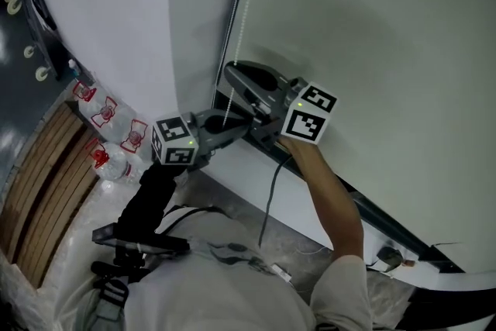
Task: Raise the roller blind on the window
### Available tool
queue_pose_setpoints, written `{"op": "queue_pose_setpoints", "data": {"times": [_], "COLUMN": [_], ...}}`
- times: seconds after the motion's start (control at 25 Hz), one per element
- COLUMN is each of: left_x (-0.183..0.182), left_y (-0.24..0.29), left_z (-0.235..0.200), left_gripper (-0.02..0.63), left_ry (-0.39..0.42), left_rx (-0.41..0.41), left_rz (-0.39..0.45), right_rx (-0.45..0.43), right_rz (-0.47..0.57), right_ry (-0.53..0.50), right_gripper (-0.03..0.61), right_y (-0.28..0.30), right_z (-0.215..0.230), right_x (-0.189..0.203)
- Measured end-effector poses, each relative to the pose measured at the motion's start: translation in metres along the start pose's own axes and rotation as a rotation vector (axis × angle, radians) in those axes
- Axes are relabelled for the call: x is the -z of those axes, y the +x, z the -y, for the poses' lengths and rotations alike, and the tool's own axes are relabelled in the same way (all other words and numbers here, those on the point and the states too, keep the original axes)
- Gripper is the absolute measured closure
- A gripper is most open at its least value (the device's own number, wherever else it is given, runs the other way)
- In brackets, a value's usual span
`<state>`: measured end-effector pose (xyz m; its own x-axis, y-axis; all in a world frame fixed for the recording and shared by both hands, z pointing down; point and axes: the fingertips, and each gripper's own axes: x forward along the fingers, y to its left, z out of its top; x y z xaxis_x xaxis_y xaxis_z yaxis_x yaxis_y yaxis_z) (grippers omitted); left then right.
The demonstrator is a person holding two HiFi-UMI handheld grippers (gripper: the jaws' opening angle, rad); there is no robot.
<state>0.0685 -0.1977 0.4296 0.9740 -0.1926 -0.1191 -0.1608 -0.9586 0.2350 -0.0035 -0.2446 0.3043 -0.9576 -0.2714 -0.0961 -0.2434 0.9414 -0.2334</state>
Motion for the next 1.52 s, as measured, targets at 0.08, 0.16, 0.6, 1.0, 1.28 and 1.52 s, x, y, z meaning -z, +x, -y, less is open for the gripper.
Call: {"op": "queue_pose_setpoints", "data": {"times": [0.08, 0.16, 0.6, 1.0, 1.28, 1.52], "left_x": [0.000, -0.002, -0.004, -0.001, -0.002, -0.003], "left_y": [0.001, 0.002, 0.002, 0.004, 0.003, 0.002], "left_z": [0.001, 0.000, 0.006, 0.007, 0.004, 0.001], "left_gripper": [0.615, 0.615, 0.615, 0.615, 0.615, 0.615], "left_ry": [0.000, 0.004, 0.015, 0.009, 0.010, 0.004], "left_rx": [-0.003, -0.004, -0.003, -0.009, -0.009, -0.007], "left_rz": [-0.003, -0.003, -0.003, -0.005, -0.007, -0.005], "right_rx": [0.001, -0.004, -0.028, -0.040, -0.048, -0.016], "right_rz": [0.031, 0.066, 0.177, 0.224, 0.212, 0.049], "right_ry": [-0.001, -0.015, -0.198, -0.235, -0.211, -0.258], "right_gripper": [0.516, 0.481, 0.460, 0.502, 0.569, 0.578], "right_y": [0.000, 0.002, 0.013, 0.020, 0.022, 0.034], "right_z": [0.003, 0.005, -0.008, -0.013, -0.014, -0.008], "right_x": [-0.013, -0.034, -0.153, -0.194, -0.195, -0.159]}}
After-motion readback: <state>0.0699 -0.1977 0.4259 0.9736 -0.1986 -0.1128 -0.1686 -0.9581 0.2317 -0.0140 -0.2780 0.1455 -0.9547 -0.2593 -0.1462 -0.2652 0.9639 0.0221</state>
